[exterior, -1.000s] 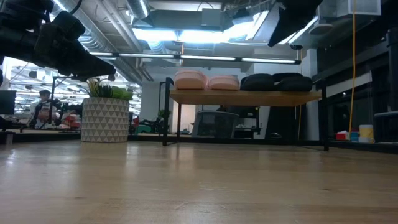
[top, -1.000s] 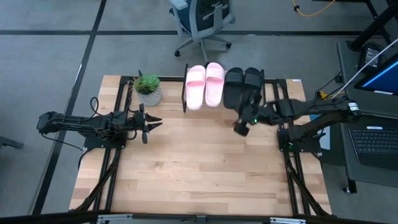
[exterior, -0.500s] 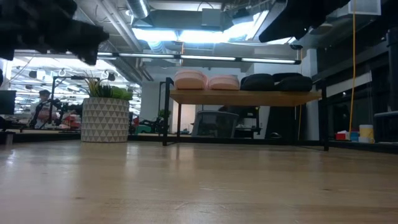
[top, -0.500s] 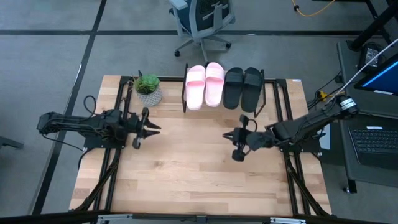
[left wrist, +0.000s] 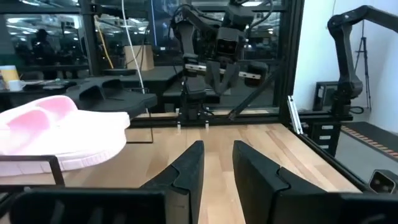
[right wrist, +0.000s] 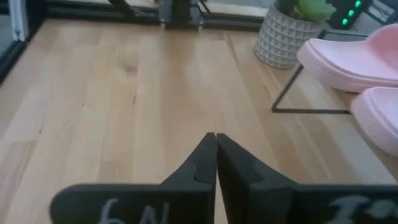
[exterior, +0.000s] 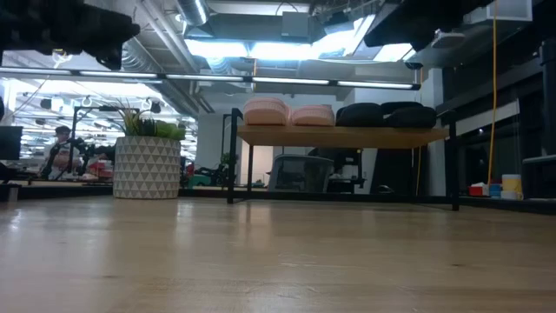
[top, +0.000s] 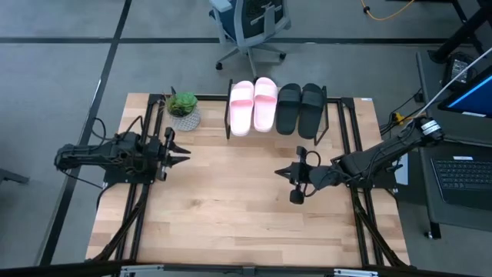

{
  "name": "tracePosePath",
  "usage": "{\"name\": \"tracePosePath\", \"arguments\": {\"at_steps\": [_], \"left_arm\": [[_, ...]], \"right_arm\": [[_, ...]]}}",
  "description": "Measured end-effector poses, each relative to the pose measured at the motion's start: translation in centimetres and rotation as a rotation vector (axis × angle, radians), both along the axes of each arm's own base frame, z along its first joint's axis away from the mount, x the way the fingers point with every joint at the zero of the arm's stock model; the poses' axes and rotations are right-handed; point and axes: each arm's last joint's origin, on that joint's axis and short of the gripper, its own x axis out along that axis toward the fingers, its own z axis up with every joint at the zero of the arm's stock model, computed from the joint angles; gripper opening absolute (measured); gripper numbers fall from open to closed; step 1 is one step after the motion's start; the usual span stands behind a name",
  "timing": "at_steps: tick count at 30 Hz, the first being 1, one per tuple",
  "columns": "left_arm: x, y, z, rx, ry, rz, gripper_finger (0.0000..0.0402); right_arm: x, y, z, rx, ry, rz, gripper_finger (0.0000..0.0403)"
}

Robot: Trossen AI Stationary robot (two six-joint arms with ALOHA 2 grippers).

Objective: Pick and place slides into the shelf
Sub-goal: Return to Home Position

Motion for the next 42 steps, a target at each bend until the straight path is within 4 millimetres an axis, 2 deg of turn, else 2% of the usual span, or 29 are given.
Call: {"name": "tracePosePath", "arguments": {"at_steps": [6,10,18,27,31,35,42], "left_arm": [[-0.1,0.1,-1.8,0.001,-0.003,0.038,0.0078],[-0.1,0.3,-2.4,-0.003,-0.002,0.1,0.0078],[-0.1,0.3,-2.4,-0.003,-0.002,0.103,0.0078],[-0.1,0.3,-2.8,-0.008,0.04,0.1,0.0078],[-0.1,0.3,-2.8,-0.009,0.035,0.1,0.0078],[-0.1,0.3,-2.8,-0.009,0.036,0.1,0.0078],[-0.1,0.3,-2.8,-0.009,0.036,0.1,0.0078]], "right_arm": [[-0.6,0.8,-2.0,-0.007,-0.068,0.06,0.0006],[-1.6,0.8,-2.4,-0.002,-0.122,0.088,0.0016],[-5.9,-0.9,-2.6,0.044,-0.232,0.107,0.0018],[-9.9,-2.8,-4.8,0.072,-0.346,0.187,0.0019],[-10.9,-3.3,-6.1,0.068,-0.432,0.201,0.0019],[-11.6,-3.5,-8.1,0.061,-0.414,0.263,0.0019],[-12.2,-3.8,-9.4,0.036,-0.431,0.291,0.0019]]}}
